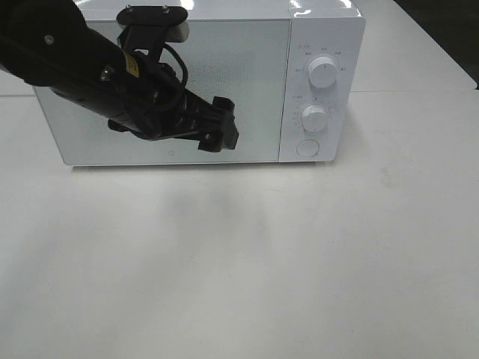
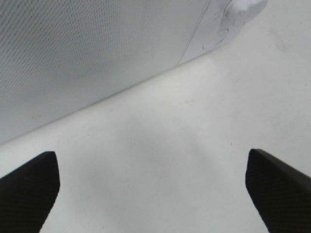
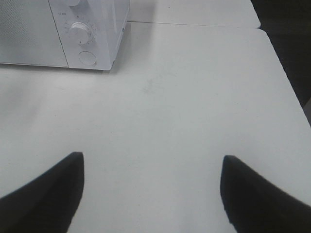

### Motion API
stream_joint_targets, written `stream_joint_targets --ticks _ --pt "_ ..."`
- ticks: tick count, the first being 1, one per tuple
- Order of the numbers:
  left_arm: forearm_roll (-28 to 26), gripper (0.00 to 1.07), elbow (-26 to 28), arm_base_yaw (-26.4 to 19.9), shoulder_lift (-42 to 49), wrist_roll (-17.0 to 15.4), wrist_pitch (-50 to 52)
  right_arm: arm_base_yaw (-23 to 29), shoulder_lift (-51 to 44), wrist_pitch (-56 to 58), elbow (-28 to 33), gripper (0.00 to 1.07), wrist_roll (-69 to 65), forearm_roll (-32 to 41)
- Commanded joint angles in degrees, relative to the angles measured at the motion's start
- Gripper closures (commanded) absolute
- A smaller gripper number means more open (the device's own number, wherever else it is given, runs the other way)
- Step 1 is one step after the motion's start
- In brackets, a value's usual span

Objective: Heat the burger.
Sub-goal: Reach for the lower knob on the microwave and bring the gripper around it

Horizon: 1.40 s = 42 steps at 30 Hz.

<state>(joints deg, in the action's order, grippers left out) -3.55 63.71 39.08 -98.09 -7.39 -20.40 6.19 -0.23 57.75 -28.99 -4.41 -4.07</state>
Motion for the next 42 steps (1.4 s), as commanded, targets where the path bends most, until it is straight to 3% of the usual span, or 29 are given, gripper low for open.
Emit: stream_joint_targets --ticks 1,9,15,16,18,19,21,22,23,28,36,42 --pt "0.29 0.07 -0.11 0.34 2.92 -0.52 -7.22 -0.17 -1.49 -0.69 0.23 0.32 0.52 -0.06" --pt "2.06 0.07 -0.11 0.34 8.71 -0.52 -21.20 -0.17 -1.49 -0.69 0.23 0.32 0.52 -0.06" --pt "2.23 0.07 -0.11 -3.32 12.15 -0.92 -28.30 -0.17 -1.49 -0.69 0.23 0.32 0.52 -0.06" --pt "1.95 0.07 -0.11 -6.25 13.01 -0.92 -30.48 -0.17 -1.49 -0.69 0.23 0.32 0.52 -0.06" --pt "1.83 0.07 -0.11 -7.56 13.35 -0.92 -31.28 -0.17 -1.49 -0.69 0.23 0.32 0.52 -0.06" --pt "1.43 0.07 -0.11 -11.06 14.21 -0.29 -33.17 -0.17 -1.49 -0.69 0.23 0.32 0.52 -0.06" --pt "1.15 0.07 -0.11 -12.55 14.50 0.00 -33.86 -0.17 -1.49 -0.69 0.23 0.32 0.52 -0.06" --pt "0.40 0.07 -0.11 -16.21 15.13 0.97 -34.89 -0.17 -1.49 -0.69 0.23 0.32 0.52 -0.06" --pt "0.40 0.07 -0.11 -16.21 15.13 0.97 -34.89 -0.17 -1.49 -0.69 0.23 0.32 0.52 -0.06" --pt "-0.86 0.07 -0.11 -24.92 17.13 5.73 -38.90 -0.17 -1.49 -0.69 0.23 0.32 0.52 -0.06" --pt "-1.09 0.07 -1.78 -33.40 20.34 10.08 -43.14 -0.17 -1.49 -0.69 0.23 0.32 0.52 -0.06" --pt "-1.89 0.07 -5.96 -38.50 24.47 10.43 -43.03 -0.17 -1.49 -0.69 0.23 0.32 0.52 -0.06"
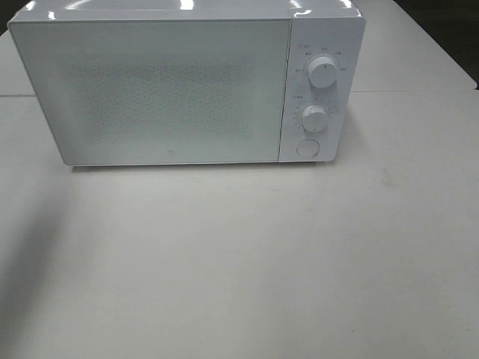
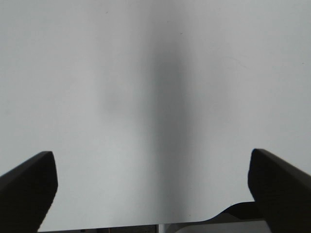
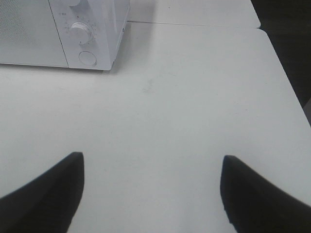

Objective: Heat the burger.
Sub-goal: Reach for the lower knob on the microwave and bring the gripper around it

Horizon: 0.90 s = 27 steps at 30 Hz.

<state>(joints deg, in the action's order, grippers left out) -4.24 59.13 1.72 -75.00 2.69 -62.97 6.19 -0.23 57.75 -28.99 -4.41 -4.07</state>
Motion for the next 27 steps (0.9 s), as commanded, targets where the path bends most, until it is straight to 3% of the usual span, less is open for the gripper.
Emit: stream_joint_targets --ticks 1,27 --pt "-1.43 0.07 -3.27 -2.29 3.61 0.34 -0.11 -0.17 -1.49 -0.69 0.23 0.32 0.52 -0.06" --pt "-1.43 0.07 -25.90 -2.58 38.39 0.34 2.69 -0.17 -1.49 -0.69 0.23 0.32 0.52 -0.06"
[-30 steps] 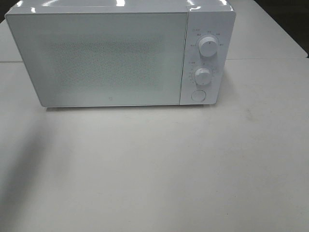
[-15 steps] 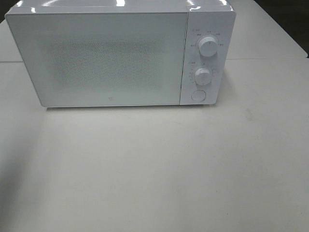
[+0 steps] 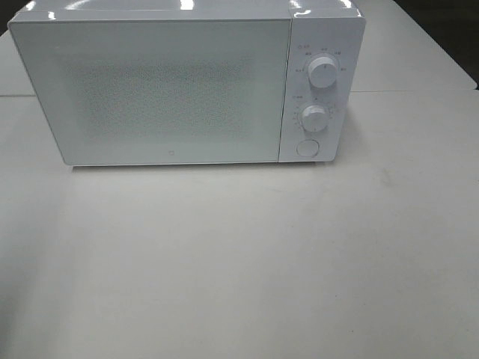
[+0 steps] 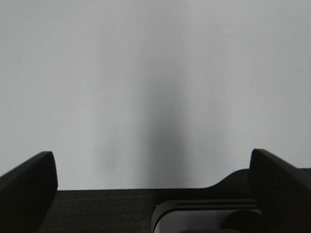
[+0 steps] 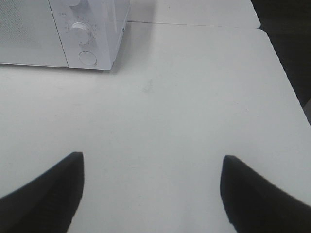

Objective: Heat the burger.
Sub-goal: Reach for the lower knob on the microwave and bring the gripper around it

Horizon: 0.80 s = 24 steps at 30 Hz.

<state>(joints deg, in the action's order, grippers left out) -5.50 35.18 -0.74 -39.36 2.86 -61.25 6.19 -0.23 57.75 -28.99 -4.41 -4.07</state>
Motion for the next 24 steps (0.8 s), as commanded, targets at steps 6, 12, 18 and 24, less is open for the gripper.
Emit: stream_joint_targets --ticks 6,12,18,24 --pt "-0.11 0.07 -3.90 -0.11 8.54 0.17 0.97 -0.17 -1.49 -0.69 0.23 0.32 0.52 -0.06" --pt "0.29 0.07 -5.61 -0.11 15.01 -0.11 -0.06 -0.17 -1.49 -0.69 0.23 0.32 0.52 -0.06" --pt "0.29 0.07 -5.61 -0.11 20.57 -0.23 0.00 -0.17 -1.49 -0.69 0.23 0.32 0.52 -0.06" --pt "0.29 0.07 -5.61 -0.11 27.73 -0.23 0.00 -0.17 -1.49 -0.69 0.23 0.32 0.52 -0.06"
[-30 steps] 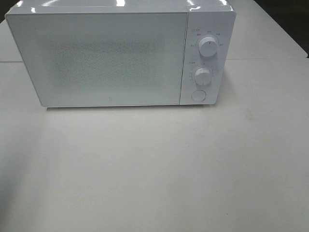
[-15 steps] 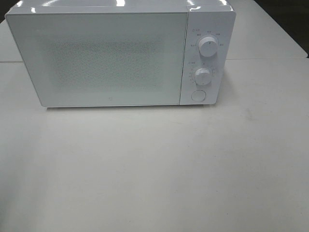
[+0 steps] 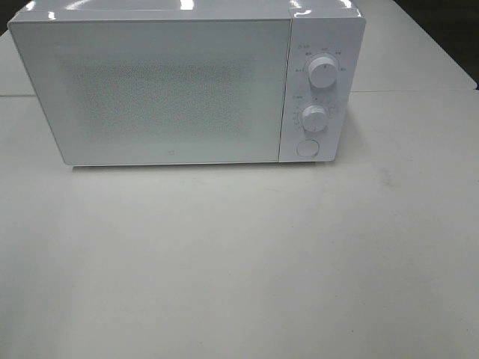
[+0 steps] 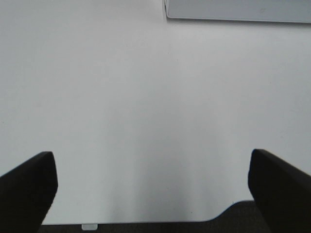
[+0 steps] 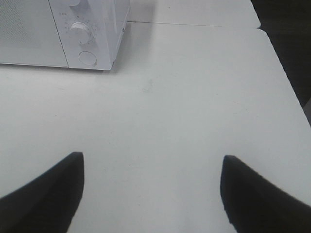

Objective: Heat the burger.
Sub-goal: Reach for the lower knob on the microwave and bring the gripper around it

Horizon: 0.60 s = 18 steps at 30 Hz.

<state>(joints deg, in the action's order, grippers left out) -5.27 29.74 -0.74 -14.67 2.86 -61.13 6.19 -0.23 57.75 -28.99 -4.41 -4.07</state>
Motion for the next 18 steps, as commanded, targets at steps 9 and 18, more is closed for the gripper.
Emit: stream_joint_targets --ticks 9,18 --pt "0.06 0.08 -0.17 -0.11 11.52 -0.23 -0.11 -0.17 -1.49 -0.69 0.23 0.32 0.52 -0.06" --pt "0.06 0.08 -0.17 -0.11 16.33 -0.23 -0.11 -0.17 -1.49 -0.69 0.23 0.32 0.52 -0.06"
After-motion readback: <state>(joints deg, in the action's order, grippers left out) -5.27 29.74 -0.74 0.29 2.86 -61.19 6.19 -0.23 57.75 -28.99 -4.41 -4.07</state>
